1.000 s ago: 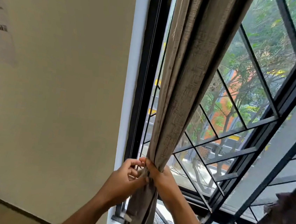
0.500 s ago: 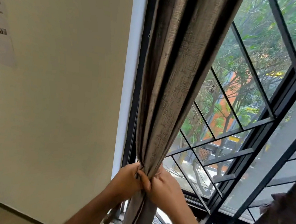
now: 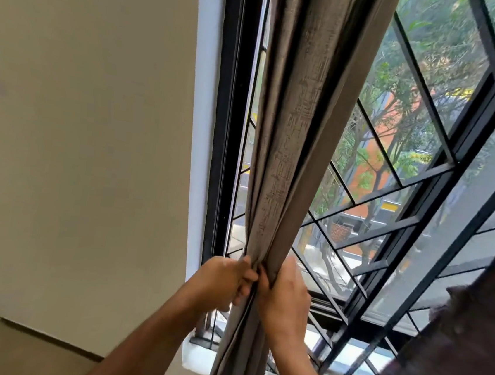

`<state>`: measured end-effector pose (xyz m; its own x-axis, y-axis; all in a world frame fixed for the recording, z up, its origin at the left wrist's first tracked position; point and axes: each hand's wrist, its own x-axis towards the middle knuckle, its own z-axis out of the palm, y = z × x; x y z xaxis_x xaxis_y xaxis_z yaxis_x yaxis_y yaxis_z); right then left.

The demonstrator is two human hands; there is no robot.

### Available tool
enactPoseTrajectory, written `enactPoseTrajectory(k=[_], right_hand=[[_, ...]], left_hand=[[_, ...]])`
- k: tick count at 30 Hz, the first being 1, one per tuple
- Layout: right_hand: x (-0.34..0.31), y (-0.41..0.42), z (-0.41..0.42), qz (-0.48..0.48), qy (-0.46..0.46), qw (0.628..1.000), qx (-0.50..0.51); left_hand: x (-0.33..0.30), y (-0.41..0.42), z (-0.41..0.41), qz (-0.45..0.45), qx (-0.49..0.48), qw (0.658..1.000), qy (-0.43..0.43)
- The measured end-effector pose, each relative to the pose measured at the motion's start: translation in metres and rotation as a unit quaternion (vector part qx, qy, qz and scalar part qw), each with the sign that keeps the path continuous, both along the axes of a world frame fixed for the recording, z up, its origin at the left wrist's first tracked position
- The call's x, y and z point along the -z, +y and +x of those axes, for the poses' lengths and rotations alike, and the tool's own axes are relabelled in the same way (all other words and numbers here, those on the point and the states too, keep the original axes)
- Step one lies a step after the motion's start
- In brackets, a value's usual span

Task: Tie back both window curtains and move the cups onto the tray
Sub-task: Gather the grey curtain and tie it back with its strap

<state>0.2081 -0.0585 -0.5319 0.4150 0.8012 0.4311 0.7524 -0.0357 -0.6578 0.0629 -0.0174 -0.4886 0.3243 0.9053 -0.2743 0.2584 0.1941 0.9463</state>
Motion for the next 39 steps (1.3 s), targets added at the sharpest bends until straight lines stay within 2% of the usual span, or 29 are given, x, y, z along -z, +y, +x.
enactPoseTrajectory(k=[3,5,7,11,13,17,18,19,21,23,26,27,29,31,33,35,37,39], right_hand=[[-0.004,0.003,0.005,-0.019,0.038,0.999,0.013],[-0.008,0.006,0.01,-0.046,0.104,0.994,0.0],[-0.01,0.003,0.009,-0.065,0.16,0.983,-0.062],[-0.007,-0.008,0.003,-0.066,0.189,0.969,-0.148],[-0.008,-0.01,0.008,-0.095,0.207,0.956,-0.185],[-0.014,-0.014,0.021,-0.122,0.339,0.913,-0.192],[-0.013,-0.017,0.022,-0.119,0.332,0.921,-0.167],[-0.013,-0.019,0.021,-0.109,0.288,0.942,-0.137],[-0.011,-0.021,0.018,-0.088,0.145,0.982,-0.082],[-0.016,-0.022,0.016,-0.063,0.034,0.997,-0.03],[-0.034,-0.02,0.02,-0.057,0.022,0.998,0.016],[-0.039,-0.018,0.024,-0.059,0.044,0.997,0.02],[-0.049,-0.017,0.032,-0.051,0.178,0.983,-0.014],[-0.053,-0.018,0.029,-0.036,0.358,0.929,-0.086],[-0.052,-0.018,0.017,-0.04,0.457,0.879,-0.134],[-0.045,-0.022,0.006,-0.061,0.492,0.854,-0.16],[-0.038,-0.026,0.003,-0.068,0.5,0.846,-0.174],[-0.034,-0.028,0.008,-0.047,0.448,0.873,-0.188]], left_hand=[[-0.002,-0.005,0.003,0.058,0.019,0.998,-0.022],[-0.003,-0.003,-0.001,0.095,0.026,0.995,-0.014],[-0.002,-0.004,-0.003,0.06,0.054,0.995,-0.056],[0.014,-0.006,-0.002,0.003,0.098,0.988,-0.116],[0.023,-0.009,0.002,0.028,0.087,0.989,-0.112],[0.038,-0.011,0.017,0.076,0.006,0.986,-0.15],[0.04,-0.012,0.02,0.091,0.0,0.985,-0.149],[0.042,-0.01,0.021,0.11,0.002,0.984,-0.142],[0.046,-0.007,0.019,0.147,0.004,0.982,-0.119],[0.047,-0.002,0.014,0.218,0.028,0.974,-0.057],[0.049,-0.003,0.01,0.282,0.045,0.958,0.009],[0.05,-0.004,0.009,0.279,0.028,0.96,0.004],[0.055,-0.004,0.01,0.279,-0.02,0.96,-0.028],[0.058,-0.002,0.012,0.297,-0.059,0.951,-0.068],[0.059,0.001,0.013,0.331,-0.084,0.938,-0.061],[0.061,0.003,0.012,0.372,-0.1,0.922,-0.036],[0.063,0.001,0.01,0.395,-0.115,0.911,-0.021],[0.064,-0.003,0.008,0.398,-0.104,0.911,-0.003]])
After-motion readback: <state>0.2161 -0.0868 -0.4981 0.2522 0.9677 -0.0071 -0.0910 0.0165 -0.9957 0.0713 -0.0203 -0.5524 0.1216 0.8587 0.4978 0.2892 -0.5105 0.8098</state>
